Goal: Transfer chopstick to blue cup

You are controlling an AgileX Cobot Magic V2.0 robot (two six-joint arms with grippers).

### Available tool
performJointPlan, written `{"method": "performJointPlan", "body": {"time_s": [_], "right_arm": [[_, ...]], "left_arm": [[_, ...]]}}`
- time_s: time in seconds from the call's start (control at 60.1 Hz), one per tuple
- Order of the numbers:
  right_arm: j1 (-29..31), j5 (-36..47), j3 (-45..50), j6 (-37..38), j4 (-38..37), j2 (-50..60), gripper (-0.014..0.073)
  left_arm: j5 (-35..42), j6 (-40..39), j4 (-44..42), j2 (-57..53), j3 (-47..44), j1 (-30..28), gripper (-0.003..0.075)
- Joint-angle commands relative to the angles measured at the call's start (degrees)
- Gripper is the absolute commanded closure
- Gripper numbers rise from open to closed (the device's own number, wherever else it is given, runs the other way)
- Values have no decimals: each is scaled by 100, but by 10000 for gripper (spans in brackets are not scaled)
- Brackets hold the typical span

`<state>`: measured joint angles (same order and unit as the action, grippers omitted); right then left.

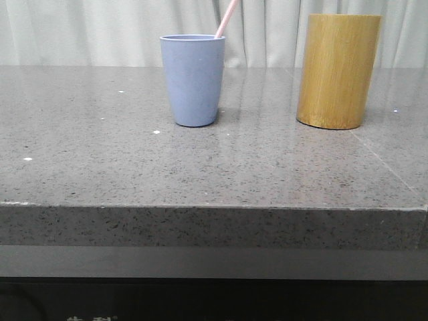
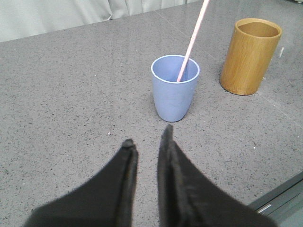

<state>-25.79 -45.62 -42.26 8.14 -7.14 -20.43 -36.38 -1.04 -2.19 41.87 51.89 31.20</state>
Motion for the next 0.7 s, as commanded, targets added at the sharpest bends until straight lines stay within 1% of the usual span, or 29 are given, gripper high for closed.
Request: {"method": "performJointPlan", "body": {"time_s": [0.0, 0.1, 0.515, 0.599, 0.682], "right_arm": [[39, 341, -131, -6, -113, -37, 662], [39, 200, -131, -6, -113, -37, 662], [39, 200, -131, -6, -113, -37, 662], [39, 200, -131, -6, -113, -37, 662], [39, 200, -131, -6, -113, -37, 662]], "left_arm": [[457, -59, -20, -4, 136, 29, 739], [457, -59, -20, -4, 136, 29, 739], [457, -59, -20, -4, 136, 29, 739], [530, -59, 6, -60, 61, 65, 739], [741, -59, -27, -274, -166, -86, 739]]}}
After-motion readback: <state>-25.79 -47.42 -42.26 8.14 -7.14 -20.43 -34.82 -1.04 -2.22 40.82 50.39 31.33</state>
